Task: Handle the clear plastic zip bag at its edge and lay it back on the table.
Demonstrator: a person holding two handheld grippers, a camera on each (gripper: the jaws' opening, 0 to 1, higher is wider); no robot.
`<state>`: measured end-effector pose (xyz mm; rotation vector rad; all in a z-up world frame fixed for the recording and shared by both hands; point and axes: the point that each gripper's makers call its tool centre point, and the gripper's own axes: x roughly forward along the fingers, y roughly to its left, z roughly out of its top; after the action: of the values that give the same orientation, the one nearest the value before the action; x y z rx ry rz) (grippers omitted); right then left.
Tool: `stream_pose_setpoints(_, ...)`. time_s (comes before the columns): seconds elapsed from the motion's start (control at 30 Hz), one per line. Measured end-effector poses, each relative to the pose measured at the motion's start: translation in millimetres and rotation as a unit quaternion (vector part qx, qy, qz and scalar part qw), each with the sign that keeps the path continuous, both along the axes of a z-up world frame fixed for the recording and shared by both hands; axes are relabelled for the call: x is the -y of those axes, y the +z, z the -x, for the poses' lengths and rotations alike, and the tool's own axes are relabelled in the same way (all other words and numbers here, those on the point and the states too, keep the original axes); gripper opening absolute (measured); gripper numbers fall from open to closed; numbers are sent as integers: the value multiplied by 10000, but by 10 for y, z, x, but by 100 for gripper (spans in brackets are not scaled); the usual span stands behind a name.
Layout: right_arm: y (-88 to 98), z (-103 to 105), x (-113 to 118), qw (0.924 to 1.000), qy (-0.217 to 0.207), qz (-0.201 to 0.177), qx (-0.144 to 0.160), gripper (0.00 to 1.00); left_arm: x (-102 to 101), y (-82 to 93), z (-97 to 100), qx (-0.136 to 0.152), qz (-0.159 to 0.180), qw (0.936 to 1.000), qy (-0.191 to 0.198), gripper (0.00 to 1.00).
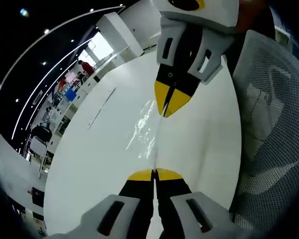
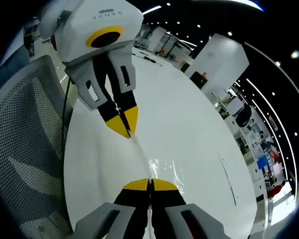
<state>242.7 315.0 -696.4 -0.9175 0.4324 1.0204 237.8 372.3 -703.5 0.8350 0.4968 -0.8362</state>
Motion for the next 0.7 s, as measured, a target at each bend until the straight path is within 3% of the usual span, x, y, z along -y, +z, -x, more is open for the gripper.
stream_pose_setpoints(0.27,7,29,-29,9999,90,37,27,0,21,1,-26,-22,-22,10000,-24,0)
stream_pose_setpoints(0.5,-53,42,-9,9999,24,97,-93,0,14,6,-39,130,-186,9997,-118,0)
stream_pose_setpoints(0.57,-26,65,-24,9999,12,103,-67,6,16,5,-51,150,-222,9996,-123,0)
stream_pose_setpoints(0.7,105,162,-208,9990,443,-68,61,10,25,-5,-58,148,-271,9994,-143,0)
